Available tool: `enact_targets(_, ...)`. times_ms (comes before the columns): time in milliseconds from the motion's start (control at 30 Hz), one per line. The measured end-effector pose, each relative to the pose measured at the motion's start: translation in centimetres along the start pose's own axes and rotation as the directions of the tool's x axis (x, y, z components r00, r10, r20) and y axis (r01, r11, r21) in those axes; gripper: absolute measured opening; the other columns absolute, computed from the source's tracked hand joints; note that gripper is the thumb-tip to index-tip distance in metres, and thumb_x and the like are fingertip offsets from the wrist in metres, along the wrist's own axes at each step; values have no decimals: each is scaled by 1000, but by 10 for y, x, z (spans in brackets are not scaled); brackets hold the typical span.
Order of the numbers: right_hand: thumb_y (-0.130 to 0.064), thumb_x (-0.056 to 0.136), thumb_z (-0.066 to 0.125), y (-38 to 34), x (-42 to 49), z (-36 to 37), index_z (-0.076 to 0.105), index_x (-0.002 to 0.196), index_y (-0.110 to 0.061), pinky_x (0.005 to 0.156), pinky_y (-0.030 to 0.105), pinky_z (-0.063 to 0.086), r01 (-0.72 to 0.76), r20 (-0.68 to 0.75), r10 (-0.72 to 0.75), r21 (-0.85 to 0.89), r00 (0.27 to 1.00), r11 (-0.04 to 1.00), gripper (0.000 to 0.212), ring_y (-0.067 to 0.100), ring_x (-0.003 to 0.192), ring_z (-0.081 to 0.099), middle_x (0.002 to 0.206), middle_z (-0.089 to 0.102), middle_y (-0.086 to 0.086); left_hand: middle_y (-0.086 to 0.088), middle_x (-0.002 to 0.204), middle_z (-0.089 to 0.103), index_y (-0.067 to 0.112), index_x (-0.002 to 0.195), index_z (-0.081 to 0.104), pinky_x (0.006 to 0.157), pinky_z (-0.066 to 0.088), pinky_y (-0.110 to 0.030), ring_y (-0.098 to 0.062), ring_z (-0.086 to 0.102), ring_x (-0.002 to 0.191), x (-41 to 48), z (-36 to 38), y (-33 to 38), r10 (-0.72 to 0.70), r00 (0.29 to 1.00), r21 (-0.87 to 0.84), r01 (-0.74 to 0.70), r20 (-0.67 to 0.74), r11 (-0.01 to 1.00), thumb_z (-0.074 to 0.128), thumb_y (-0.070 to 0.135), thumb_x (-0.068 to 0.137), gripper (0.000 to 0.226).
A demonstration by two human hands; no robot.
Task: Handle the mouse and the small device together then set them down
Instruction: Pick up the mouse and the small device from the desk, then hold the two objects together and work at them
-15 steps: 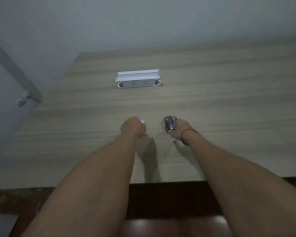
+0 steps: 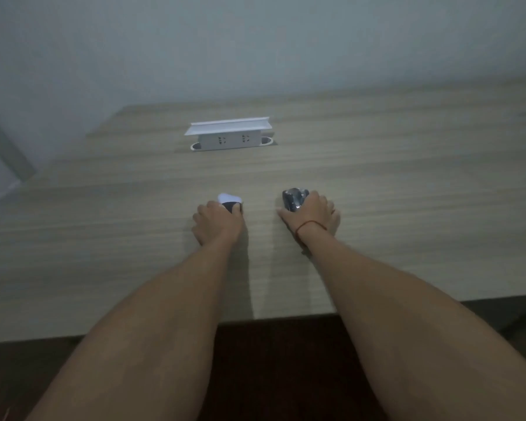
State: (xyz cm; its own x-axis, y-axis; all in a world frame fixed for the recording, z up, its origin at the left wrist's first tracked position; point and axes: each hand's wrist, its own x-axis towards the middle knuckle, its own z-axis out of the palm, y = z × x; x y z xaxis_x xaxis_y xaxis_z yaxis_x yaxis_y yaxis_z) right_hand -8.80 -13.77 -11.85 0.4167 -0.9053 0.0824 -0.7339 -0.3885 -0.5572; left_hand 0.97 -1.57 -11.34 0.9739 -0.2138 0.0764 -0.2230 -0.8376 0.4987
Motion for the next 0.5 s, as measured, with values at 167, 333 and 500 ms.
enact_targets(167,-57,77,66,12,-13,13,51,126,-14,107,39,33,88,-85,-83,45,993,995,67,28,122,48,129,55,10,-16,138,50,5,131,49,103,38,-42,-34,47,129,-5,6,-12,18,999,-79,-21,-27,997,52,46,94,56)
enact_targets(333,-53,76,68,17,-46,3,52,124,-14,102,40,40,137,-17,-136,73,991,988,64,27,116,48,124,54,9,-17,129,58,3,123,52,98,42,-43,-36,53,122,-31,-9,-22,66,998,-214,-62,9,975,55,39,93,46)
enact_targets(500,-50,70,73,31,-68,-3,52,122,-17,97,41,46,210,14,-216,174,976,962,66,25,110,52,119,58,6,-18,118,62,3,113,58,89,48,-38,-35,59,110,-54,-13,-21,120,989,-426,-147,-92,893,62,31,91,36)
